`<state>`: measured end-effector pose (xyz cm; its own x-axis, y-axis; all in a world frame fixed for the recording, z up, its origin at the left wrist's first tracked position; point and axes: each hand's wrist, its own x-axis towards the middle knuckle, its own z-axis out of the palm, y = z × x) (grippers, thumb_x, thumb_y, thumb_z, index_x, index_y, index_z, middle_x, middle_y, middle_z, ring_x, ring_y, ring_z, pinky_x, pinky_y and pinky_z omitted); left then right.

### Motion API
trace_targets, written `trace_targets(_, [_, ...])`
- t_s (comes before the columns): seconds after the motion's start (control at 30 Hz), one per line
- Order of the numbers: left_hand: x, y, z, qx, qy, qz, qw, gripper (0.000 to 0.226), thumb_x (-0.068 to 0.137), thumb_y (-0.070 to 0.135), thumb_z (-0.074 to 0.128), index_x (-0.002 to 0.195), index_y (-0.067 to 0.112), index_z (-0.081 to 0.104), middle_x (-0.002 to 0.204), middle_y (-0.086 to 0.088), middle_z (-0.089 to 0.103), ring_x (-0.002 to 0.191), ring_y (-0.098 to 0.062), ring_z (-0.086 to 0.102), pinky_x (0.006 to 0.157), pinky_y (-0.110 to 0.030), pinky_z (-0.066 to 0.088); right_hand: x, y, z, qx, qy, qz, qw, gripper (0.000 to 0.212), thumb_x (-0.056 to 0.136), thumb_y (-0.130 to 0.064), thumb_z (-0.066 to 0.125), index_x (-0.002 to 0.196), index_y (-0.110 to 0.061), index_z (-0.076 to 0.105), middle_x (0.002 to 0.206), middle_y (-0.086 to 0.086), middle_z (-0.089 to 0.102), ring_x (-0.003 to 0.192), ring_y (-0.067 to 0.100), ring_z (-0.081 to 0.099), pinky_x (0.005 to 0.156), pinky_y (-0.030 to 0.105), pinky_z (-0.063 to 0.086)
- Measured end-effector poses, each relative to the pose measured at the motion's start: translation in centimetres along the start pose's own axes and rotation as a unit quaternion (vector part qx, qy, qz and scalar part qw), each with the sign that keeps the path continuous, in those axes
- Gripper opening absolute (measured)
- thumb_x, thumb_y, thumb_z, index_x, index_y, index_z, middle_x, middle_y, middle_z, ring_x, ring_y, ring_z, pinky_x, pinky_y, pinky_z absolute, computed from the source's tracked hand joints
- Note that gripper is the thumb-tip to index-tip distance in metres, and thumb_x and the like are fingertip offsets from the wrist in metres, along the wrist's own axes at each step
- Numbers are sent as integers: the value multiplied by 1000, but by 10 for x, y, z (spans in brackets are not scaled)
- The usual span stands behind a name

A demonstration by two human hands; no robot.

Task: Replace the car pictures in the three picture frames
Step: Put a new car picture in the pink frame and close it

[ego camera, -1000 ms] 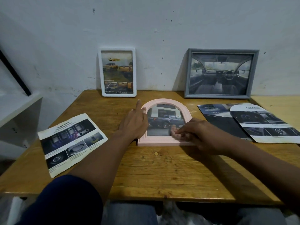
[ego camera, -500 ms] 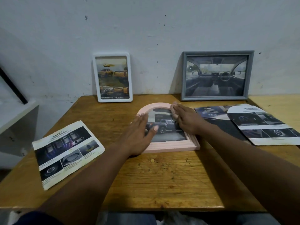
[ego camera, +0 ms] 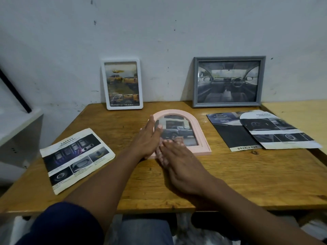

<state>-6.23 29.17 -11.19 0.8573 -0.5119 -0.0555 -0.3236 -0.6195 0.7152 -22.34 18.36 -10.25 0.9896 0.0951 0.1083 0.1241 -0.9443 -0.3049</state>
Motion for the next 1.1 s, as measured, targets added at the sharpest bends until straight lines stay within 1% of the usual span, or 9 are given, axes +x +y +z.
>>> trace_targets(0.1, [0,4,-10,-167,12,-24,986,70,97,72,26,160,45,12,170,2,17,152,-27,25,121,-56,25,16,-4,-12,158,-13,0,987,50,107,-39,27,156,-29,27,163,-5,24,148,14,20,119,32,14])
trace_targets(0.2, [-15,2,-16,-116,53,21,992,92,80,90,31,158,46,16,170,6,14,155,-24,16,120,-57,24,20,22,-28,309,121,73,940,43,105,-44,31,145,-37,44,154,-4,39,137,16,38,112,48,37])
trace_targets(0.27, [-31,3,-12,22,60,100,993,95,80,88,34,160,44,10,170,12,4,156,-14,0,120,-49,12,33,53,-30,214,185,121,951,43,105,-44,30,143,-29,46,152,0,43,137,19,39,111,52,37])
trace_targets(0.37, [-53,6,4,206,14,196,959,91,88,81,40,161,41,5,170,15,-5,154,-7,-12,122,-41,0,54,86,-21,50,102,185,976,57,105,-47,23,153,-16,30,160,10,30,148,27,23,118,54,23])
trace_targets(0.47, [-58,-1,11,299,-13,222,928,76,97,74,27,162,38,13,171,10,5,155,-9,-8,126,-41,-2,57,96,-9,12,28,195,980,63,106,-47,18,158,-12,12,167,11,7,153,25,2,123,47,7])
trace_targets(0.57, [-56,-13,-2,301,0,190,934,62,105,60,22,161,35,21,170,7,10,156,-12,1,125,-40,3,54,94,-11,12,14,187,982,66,105,-49,17,159,-12,7,167,10,2,153,23,-3,124,43,3])
trace_targets(0.7, [-45,-20,-19,243,-24,101,964,55,108,47,16,162,33,14,171,5,4,157,-15,0,126,-40,4,54,94,-10,0,5,185,983,68,105,-51,16,159,-11,6,167,11,0,153,23,-5,124,43,2])
trace_targets(0.9, [24,-9,-19,238,-54,8,970,62,109,50,17,163,27,-3,170,1,-11,156,-21,-12,123,-44,-4,54,94,-7,-11,24,179,983,69,104,-52,17,159,-11,9,167,10,4,153,22,-3,123,39,2])
trace_targets(1.1, [93,-5,-17,274,-39,-6,961,65,108,51,15,163,24,-6,170,-2,-12,156,-25,-14,124,-47,-5,53,96,-7,-32,17,166,986,68,103,-51,14,159,-13,3,167,8,-1,153,19,-9,120,32,-4])
